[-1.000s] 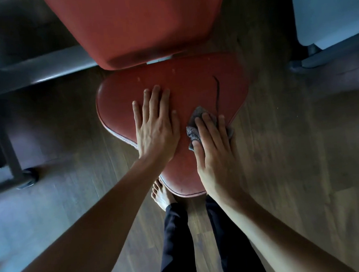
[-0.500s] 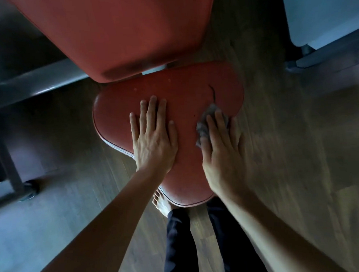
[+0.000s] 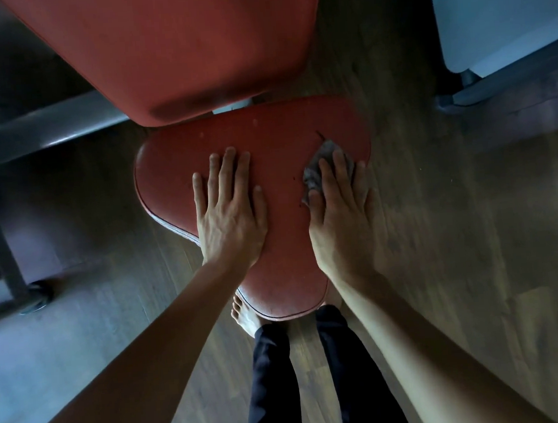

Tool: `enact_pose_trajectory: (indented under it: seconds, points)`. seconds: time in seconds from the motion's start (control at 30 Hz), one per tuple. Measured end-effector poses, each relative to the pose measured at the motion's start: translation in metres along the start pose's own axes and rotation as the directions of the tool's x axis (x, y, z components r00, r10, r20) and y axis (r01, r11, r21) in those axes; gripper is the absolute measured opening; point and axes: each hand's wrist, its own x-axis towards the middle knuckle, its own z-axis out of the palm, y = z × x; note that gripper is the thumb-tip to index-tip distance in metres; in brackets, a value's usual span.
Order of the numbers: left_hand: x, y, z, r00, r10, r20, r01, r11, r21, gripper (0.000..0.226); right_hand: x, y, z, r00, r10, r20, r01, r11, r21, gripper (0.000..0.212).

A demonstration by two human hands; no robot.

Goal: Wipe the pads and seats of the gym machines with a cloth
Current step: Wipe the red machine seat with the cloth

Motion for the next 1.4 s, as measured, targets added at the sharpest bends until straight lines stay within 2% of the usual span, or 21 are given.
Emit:
enact_pose_trajectory:
  seconds: [0.1,0.17,0.33,0.47,0.53,0.63,0.73,0.83,0.9,0.97,1.07,1.17,1.23,1.33,1.4]
  points:
    - [-0.002,0.002,-0.001,1.000,0.006,-0.002,-0.006,1.000,0.000,0.054,-0.039,0.000,-0.003,0.999,0.025,0.026,-0.027,0.997,0.070,0.057]
    - [-0.001,0.003,-0.002,1.000,0.003,0.001,-0.003,1.000,0.000,0.054,-0.045,0.004,-0.005,0.999,0.012,0.043,-0.013,0.999,0.034,0.056]
    - [0.001,0.001,-0.001,1.000,-0.001,-0.003,0.001,1.000,0.003,0.055,0.039,-0.004,-0.004,0.999,-0.018,0.049,0.019,1.000,-0.010,0.054]
    - [-0.001,0.002,-0.002,1.000,0.010,0.002,-0.010,1.000,0.003,0.055,0.007,-0.002,-0.003,1.000,-0.019,0.000,0.019,1.000,0.005,0.056]
    - [0.000,0.001,-0.002,1.000,0.005,0.003,-0.005,1.000,-0.002,0.055,-0.011,0.003,-0.005,0.999,-0.033,0.009,0.033,0.998,-0.050,0.056]
    - [0.001,0.001,-0.002,1.000,0.002,0.005,-0.002,1.000,-0.002,0.055,0.032,0.002,-0.009,0.996,-0.079,0.051,0.084,0.990,-0.114,0.056]
    - [0.002,0.000,-0.001,1.000,0.001,-0.006,-0.001,1.000,-0.007,0.054,0.067,-0.009,-0.008,0.997,-0.073,0.041,0.076,0.994,-0.078,0.056]
    - [0.000,0.001,-0.001,1.000,0.002,-0.006,-0.003,1.000,-0.004,0.054,0.028,-0.008,-0.010,0.998,-0.054,0.009,0.055,0.994,-0.095,0.053]
    - [0.001,0.001,-0.002,1.000,-0.001,-0.002,0.001,1.000,-0.002,0.054,0.007,-0.003,-0.017,0.995,-0.075,0.066,0.083,0.990,-0.118,0.052]
    - [0.001,0.001,-0.002,1.000,-0.005,-0.001,0.005,1.000,0.000,0.054,0.029,-0.003,-0.017,0.987,-0.106,0.118,0.122,0.983,-0.135,0.052]
    - [0.002,0.000,0.000,1.000,-0.004,-0.010,0.004,1.000,0.002,0.054,0.077,-0.014,-0.010,0.987,-0.127,0.093,0.138,0.983,-0.121,0.054]
    - [0.001,0.000,0.001,1.000,-0.001,-0.013,0.001,1.000,0.006,0.055,0.055,-0.013,-0.003,0.991,-0.130,0.043,0.135,0.983,-0.126,0.057]
    - [0.001,0.001,0.000,1.000,0.000,-0.005,0.000,1.000,-0.002,0.055,0.024,-0.008,-0.005,0.985,-0.163,0.058,0.171,0.973,-0.154,0.057]
    - [0.000,0.000,-0.002,0.999,-0.039,-0.029,0.038,0.999,-0.036,0.058,0.026,-0.001,-0.007,0.974,-0.186,0.125,0.209,0.957,-0.199,0.059]
    - [-0.003,-0.002,-0.003,0.993,-0.105,-0.058,0.103,0.994,-0.045,0.064,0.055,-0.005,-0.005,0.978,-0.188,0.088,0.202,0.960,-0.194,0.059]
